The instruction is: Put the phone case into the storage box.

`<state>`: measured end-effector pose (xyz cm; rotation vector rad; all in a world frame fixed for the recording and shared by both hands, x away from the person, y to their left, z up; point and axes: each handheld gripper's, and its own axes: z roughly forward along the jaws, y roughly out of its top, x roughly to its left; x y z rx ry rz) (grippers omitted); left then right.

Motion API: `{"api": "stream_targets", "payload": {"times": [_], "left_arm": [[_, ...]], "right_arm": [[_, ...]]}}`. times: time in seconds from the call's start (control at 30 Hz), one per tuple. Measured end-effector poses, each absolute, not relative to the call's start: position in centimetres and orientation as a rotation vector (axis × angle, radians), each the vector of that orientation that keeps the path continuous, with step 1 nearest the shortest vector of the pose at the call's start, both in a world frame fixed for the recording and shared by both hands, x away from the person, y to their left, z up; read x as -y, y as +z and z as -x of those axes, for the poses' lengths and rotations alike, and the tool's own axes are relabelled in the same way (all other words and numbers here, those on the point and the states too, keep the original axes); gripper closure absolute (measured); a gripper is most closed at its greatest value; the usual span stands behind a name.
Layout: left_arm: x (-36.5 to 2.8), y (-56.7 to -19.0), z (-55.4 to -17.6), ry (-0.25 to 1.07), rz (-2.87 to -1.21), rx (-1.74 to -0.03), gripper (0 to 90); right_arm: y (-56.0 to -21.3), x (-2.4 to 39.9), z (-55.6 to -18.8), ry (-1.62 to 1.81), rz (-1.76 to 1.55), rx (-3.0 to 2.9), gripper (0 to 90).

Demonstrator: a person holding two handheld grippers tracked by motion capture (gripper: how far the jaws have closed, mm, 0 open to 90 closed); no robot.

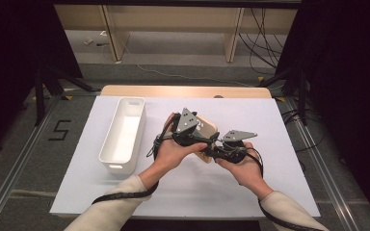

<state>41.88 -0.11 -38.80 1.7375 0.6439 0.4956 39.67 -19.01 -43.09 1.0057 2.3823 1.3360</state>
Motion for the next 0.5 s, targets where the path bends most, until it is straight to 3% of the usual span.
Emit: {"api": "stream_targets", "payload": {"times": [0.5], "left_arm": [[0.15, -38.91, -41.83, 0.472, -1.723, -0.656, 8.3]], "right_arm": [[-43.16, 19.09, -39.77, 1.337, -1.01, -2.367, 80.1]]}}
